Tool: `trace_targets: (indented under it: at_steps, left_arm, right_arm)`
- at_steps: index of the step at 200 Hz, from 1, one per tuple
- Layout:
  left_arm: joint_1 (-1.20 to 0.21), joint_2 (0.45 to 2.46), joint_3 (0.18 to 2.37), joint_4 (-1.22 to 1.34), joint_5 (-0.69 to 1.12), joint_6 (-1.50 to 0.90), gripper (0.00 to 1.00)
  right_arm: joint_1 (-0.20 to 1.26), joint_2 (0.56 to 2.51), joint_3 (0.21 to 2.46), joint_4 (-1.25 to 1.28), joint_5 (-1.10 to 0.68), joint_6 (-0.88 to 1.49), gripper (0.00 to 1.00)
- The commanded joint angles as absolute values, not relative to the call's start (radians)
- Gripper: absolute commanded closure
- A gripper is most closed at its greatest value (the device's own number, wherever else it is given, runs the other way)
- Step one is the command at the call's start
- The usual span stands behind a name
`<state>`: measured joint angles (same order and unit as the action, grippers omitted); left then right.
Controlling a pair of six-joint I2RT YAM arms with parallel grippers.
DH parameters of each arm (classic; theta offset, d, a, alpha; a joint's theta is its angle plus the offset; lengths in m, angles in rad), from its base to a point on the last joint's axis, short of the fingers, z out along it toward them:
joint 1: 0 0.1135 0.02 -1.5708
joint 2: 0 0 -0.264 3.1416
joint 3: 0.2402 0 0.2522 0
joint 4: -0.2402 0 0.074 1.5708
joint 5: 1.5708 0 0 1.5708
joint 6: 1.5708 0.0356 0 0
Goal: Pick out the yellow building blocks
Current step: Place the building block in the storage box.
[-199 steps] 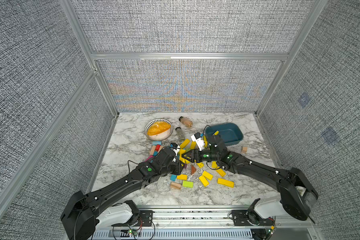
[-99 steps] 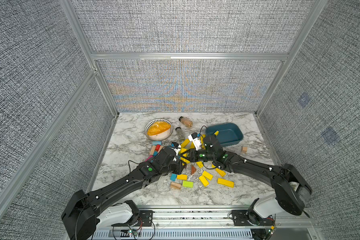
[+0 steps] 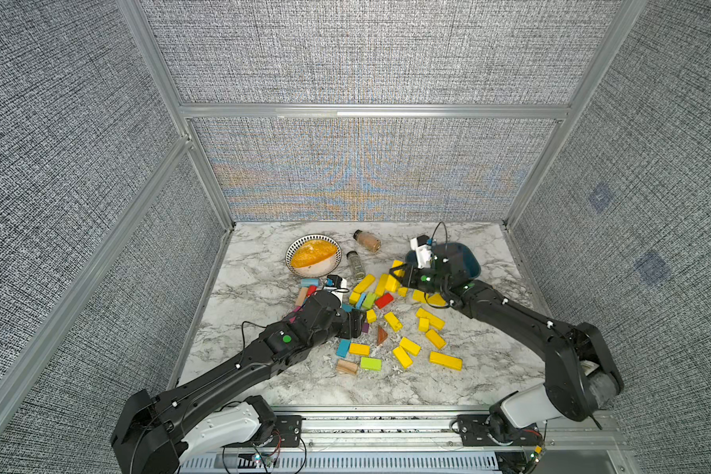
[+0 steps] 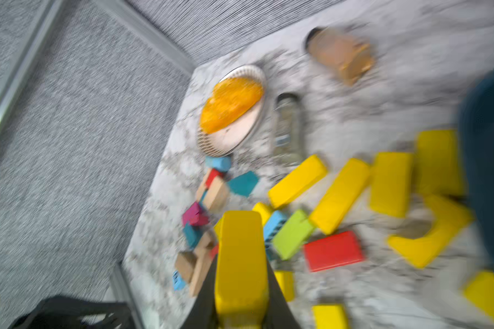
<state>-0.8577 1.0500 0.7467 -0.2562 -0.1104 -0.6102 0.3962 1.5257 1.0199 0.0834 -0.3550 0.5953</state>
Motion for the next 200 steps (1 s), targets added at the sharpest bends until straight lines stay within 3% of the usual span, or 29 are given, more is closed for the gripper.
trace_targets:
  at_steps: [1,42,152,176,200]
  left_arm:
    - [-0.856,1.044,0.747,-0.274,-0.289,-0.634,0.24]
    - [-0.845,1.124,0.769,-0.283,-0.367,-0.65,0.24]
    - [-0.821,1.563,1.125,-0.384,-0.274,-0.519,0.25]
    - [-0.818,1.637,1.209,-0.452,-0.244,-0.473,0.26]
    - [-0.812,1.68,1.256,-0.502,-0.244,-0.435,0.26]
  right_arm:
    - [0.315,1.581,1.106,-0.085,-0.161,0.508,1.0]
    - [0.219,1.738,1.205,-0.152,0.03,0.518,1.0]
    - [0.164,2.0,1.313,-0.141,0.032,0.544,1.0]
    - [0.158,2.013,1.31,-0.12,0.001,0.545,0.91]
    - [0.159,1.997,1.298,-0.104,-0.042,0.548,0.74]
